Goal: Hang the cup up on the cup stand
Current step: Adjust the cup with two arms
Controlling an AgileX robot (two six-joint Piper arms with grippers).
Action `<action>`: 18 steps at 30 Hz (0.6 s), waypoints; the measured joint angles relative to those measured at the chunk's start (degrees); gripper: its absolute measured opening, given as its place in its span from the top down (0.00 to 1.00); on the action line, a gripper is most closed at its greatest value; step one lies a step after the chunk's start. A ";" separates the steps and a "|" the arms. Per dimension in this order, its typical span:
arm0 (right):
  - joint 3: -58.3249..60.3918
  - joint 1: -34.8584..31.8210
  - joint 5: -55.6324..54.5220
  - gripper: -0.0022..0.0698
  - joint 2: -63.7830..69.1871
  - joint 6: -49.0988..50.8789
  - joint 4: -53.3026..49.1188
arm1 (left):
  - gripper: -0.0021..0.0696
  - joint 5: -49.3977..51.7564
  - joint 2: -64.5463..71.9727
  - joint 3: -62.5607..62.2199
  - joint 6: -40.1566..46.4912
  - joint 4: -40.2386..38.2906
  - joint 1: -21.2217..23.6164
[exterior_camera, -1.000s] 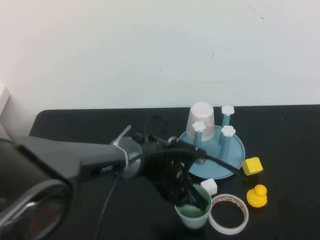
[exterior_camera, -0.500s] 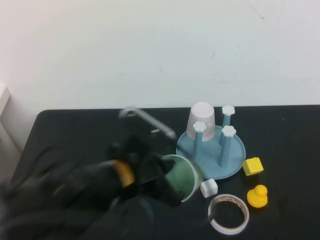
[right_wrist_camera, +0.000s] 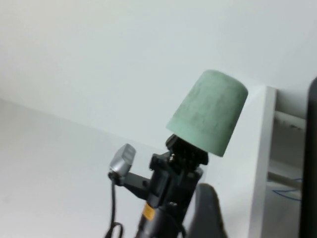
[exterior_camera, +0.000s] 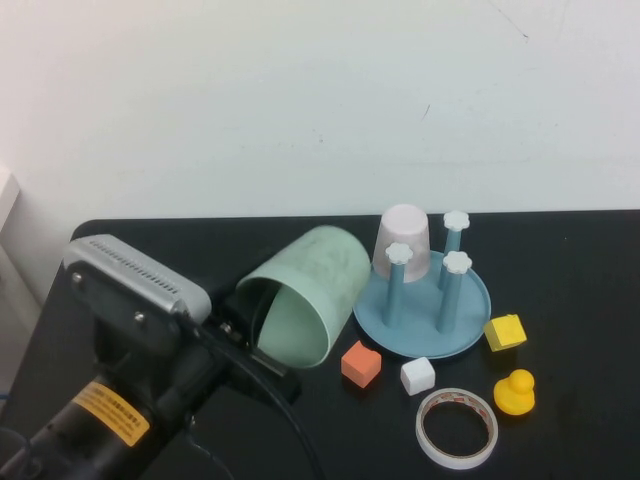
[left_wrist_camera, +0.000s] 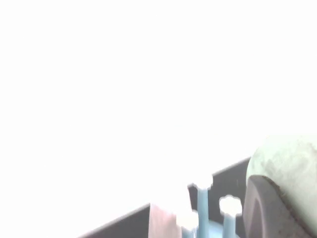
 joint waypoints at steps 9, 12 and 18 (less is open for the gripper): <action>-4.62 0.15 1.55 0.41 5.81 -1.67 0.08 | 0.95 -16.35 -0.03 0.00 1.41 0.41 0.00; -6.44 0.15 1.55 0.41 7.91 -2.91 0.08 | 0.95 -17.04 -0.03 0.00 2.65 0.41 0.00; -10.49 0.37 1.55 0.42 12.81 -5.59 0.08 | 0.95 -17.26 0.09 0.00 3.12 0.41 0.00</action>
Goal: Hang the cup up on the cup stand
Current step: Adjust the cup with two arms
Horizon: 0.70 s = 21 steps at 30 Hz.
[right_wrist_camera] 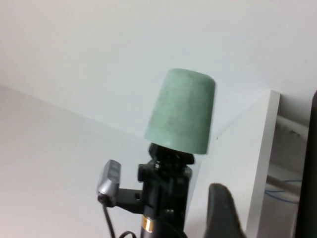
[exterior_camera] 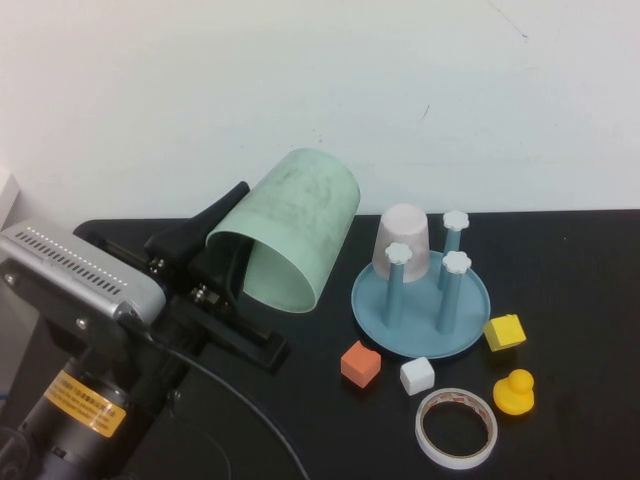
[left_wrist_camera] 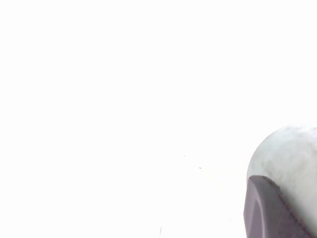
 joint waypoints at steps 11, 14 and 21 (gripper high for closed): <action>-9.07 0.49 9.84 0.42 17.95 -12.42 0.00 | 0.95 0.00 0.22 0.00 0.52 0.00 0.00; -9.76 0.49 10.05 0.42 21.39 -14.52 0.00 | 0.95 0.00 0.22 0.00 0.73 0.00 0.00; -9.75 0.49 6.21 0.42 24.84 -17.12 0.00 | 0.95 0.00 0.22 0.00 1.12 0.00 0.00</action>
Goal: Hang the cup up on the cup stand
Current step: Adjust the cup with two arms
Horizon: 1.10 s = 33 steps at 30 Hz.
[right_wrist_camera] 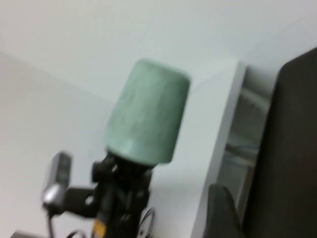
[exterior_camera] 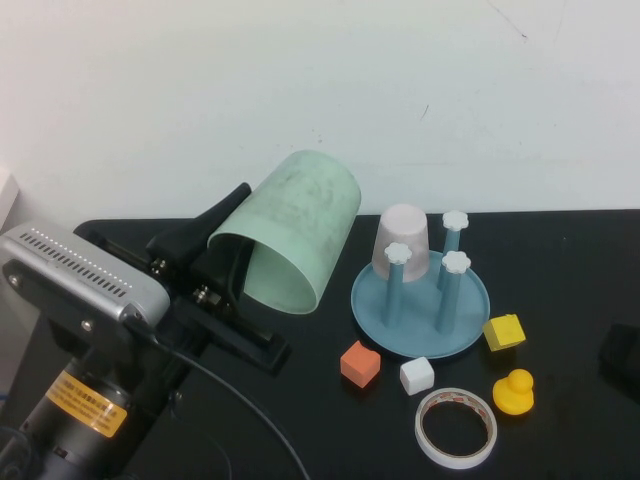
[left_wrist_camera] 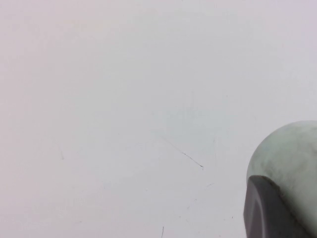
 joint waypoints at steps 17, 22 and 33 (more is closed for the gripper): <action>-8.15 1.42 4.26 0.02 9.77 0.00 0.00 | 0.95 1.98 0.00 0.00 0.00 1.70 0.00; -14.50 8.68 3.39 0.01 18.26 0.12 0.00 | 0.95 2.11 0.00 0.00 0.95 1.70 0.00; -31.03 25.62 -5.01 0.01 39.19 4.73 0.00 | 0.95 2.20 0.00 0.00 7.54 1.47 0.00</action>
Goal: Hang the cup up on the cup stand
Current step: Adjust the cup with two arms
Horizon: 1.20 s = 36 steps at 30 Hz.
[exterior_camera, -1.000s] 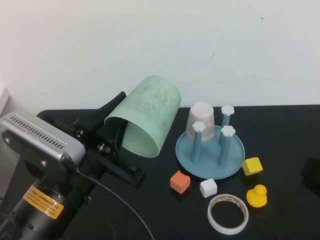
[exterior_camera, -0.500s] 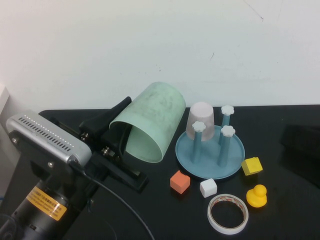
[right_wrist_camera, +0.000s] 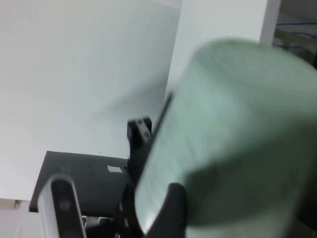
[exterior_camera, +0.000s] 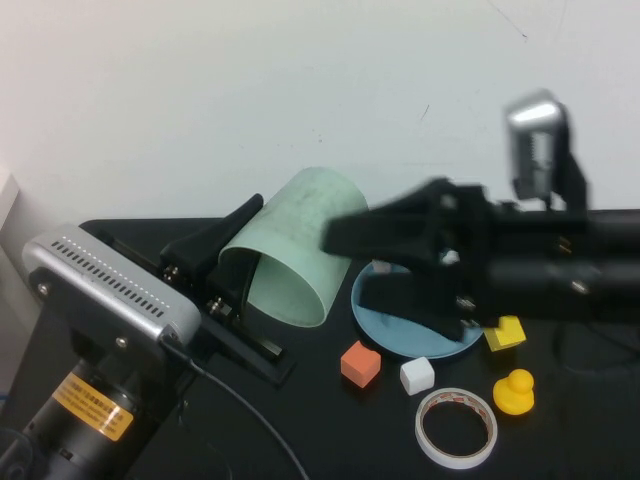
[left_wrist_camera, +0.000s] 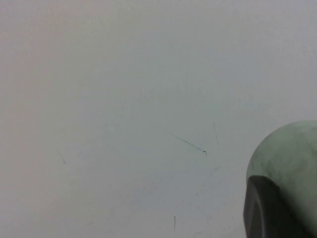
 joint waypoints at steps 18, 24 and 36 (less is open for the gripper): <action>-9.74 2.95 -4.59 0.01 9.09 5.73 1.30 | 0.95 0.80 0.24 0.00 5.52 -3.72 0.00; -11.20 3.62 -4.83 0.01 11.74 7.36 1.43 | 0.95 -0.01 2.37 0.32 7.20 -4.05 0.00; -16.32 3.62 -6.55 0.03 14.22 5.33 -0.49 | 0.95 -5.78 6.51 0.09 7.56 -6.23 0.10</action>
